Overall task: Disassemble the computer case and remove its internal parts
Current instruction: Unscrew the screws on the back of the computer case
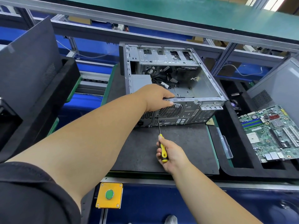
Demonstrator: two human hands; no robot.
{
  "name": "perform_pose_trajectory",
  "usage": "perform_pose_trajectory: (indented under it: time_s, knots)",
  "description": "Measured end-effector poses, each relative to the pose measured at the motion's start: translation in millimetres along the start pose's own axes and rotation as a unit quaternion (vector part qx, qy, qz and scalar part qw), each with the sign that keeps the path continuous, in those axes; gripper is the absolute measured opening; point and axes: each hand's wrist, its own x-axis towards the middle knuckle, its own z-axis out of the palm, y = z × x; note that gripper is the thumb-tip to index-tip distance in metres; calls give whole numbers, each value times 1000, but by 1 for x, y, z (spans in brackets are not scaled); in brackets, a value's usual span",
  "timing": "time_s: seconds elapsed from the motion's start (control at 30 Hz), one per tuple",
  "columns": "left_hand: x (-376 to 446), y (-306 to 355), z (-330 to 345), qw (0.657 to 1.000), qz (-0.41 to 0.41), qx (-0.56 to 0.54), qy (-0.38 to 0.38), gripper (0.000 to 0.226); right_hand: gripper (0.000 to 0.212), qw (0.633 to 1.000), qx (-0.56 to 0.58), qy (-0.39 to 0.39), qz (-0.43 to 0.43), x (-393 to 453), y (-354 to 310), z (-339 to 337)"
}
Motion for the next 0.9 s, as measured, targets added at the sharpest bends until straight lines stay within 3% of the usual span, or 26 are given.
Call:
perform_pose_trajectory:
  time_s: [0.13, 0.27, 0.3, 0.37, 0.43, 0.47, 0.57, 0.73, 0.9]
  knots:
    - [0, 0, 1, 1000, 0, 2, 0, 41, 25, 982, -146, 57, -105, -2, -2, 6]
    - [1, 0, 1, 1000, -2, 4, -1, 42, 30, 886, -376, 157, -223, -5, -6, 6]
    - [1, 0, 0, 1000, -3, 4, -2, 43, 29, 881, -389, 151, -223, -5, -6, 6]
    - [1, 0, 0, 1000, -4, 6, -2, 43, 26, 927, -320, 98, -167, -6, -7, 7]
    - [1, 1, 0, 1000, -4, 10, -3, 44, 32, 983, -169, 19, -65, -7, -9, 6]
    - [1, 1, 0, 1000, -4, 11, -3, 44, 37, 994, -108, -18, -30, -6, -9, 4]
    - [1, 1, -1, 1000, -3, 10, -3, 44, 40, 997, -29, -70, 10, -6, -7, -4]
    - [0, 2, -1, 1000, -2, 8, -4, 42, 36, 998, 20, -51, 39, -6, -5, -5]
    - [-1, 3, -2, 1000, -4, 3, -3, 41, 20, 1000, -15, -6, 14, -1, -2, 0]
